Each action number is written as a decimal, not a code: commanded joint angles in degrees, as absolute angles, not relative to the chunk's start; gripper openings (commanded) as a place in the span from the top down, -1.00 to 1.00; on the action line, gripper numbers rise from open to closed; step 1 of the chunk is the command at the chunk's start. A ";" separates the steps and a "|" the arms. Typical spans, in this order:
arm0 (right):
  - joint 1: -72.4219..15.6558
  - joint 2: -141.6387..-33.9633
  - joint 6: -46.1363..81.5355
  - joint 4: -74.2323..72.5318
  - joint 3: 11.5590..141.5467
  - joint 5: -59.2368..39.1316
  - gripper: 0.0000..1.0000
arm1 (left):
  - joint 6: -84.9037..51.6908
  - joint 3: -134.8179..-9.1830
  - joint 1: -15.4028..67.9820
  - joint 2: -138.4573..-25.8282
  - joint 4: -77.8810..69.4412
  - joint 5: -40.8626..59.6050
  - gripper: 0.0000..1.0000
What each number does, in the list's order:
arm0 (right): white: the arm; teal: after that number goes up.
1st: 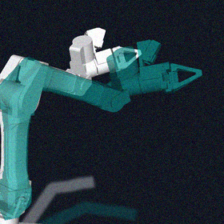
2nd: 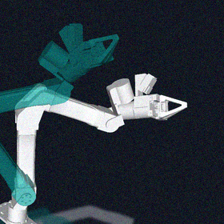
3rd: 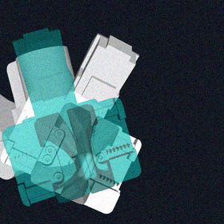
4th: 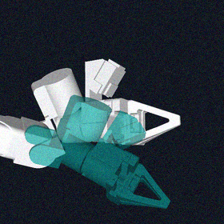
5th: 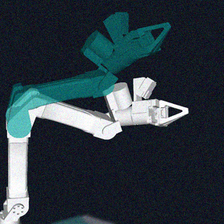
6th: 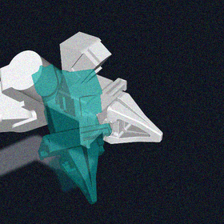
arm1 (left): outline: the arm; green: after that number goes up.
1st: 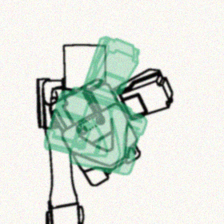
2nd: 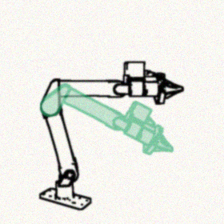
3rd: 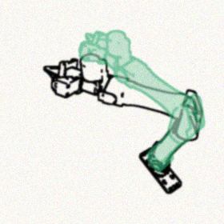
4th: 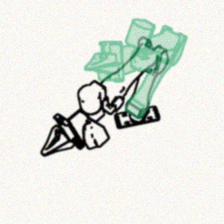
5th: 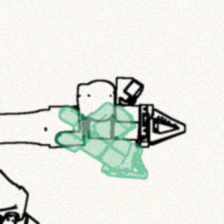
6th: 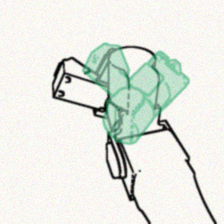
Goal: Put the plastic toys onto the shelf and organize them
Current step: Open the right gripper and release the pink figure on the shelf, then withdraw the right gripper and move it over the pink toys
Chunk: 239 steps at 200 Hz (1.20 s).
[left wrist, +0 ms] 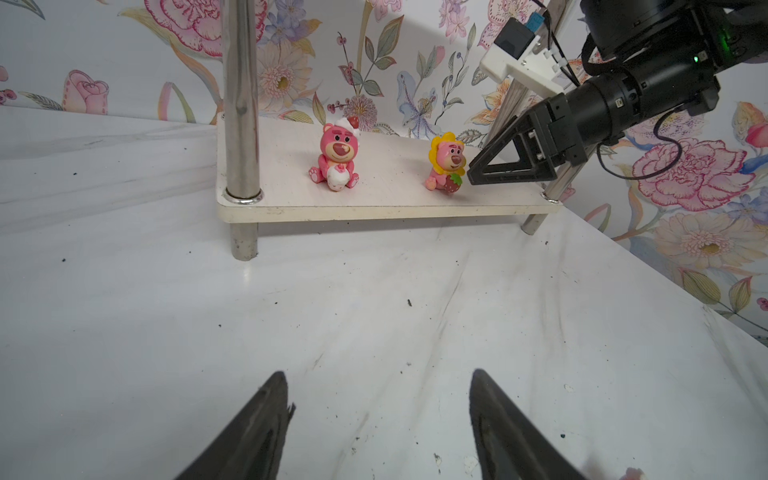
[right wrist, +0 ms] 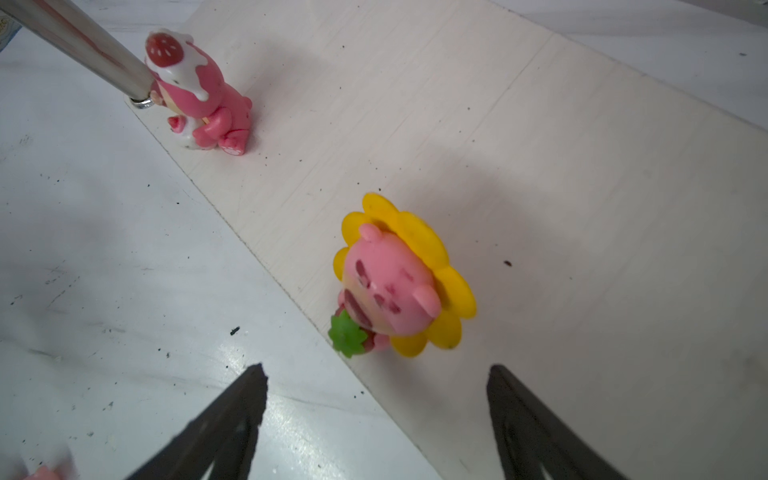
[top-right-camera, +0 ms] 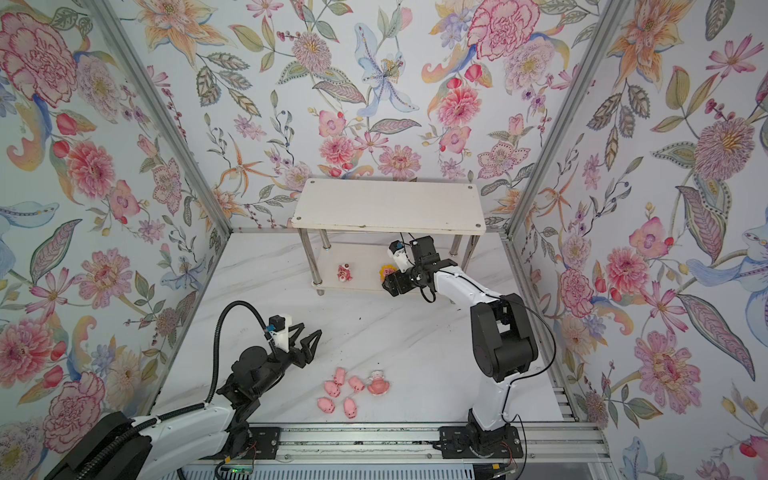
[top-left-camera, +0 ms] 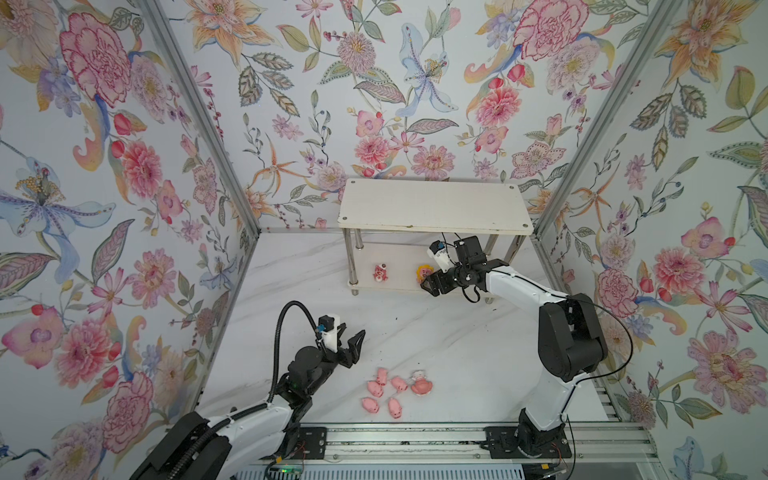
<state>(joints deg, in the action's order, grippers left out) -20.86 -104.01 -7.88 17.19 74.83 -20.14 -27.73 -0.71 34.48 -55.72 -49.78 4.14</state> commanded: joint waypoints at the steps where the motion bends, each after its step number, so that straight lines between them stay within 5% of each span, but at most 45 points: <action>1: -19.96 -99.67 -5.19 14.17 71.81 -20.56 -0.69 | -26.11 1.76 35.08 -54.55 -48.31 3.34 -0.40; 86: -20.72 -81.62 4.77 4.72 48.21 -24.46 -0.64 | -23.58 0.41 35.04 -49.17 -42.89 2.99 -0.41; 129: -23.41 -72.42 9.48 3.14 37.55 -22.12 -0.33 | -23.26 -0.62 34.99 -47.62 -40.64 2.11 -0.42; 163: -31.33 -67.39 9.07 12.08 34.22 -16.36 -0.04 | -24.54 -0.95 34.99 -48.84 -39.88 3.34 -0.42; 239: -55.72 -59.97 23.67 19.70 30.50 1.01 0.00 | -28.04 1.74 34.88 -49.65 -46.47 4.22 -0.46</action>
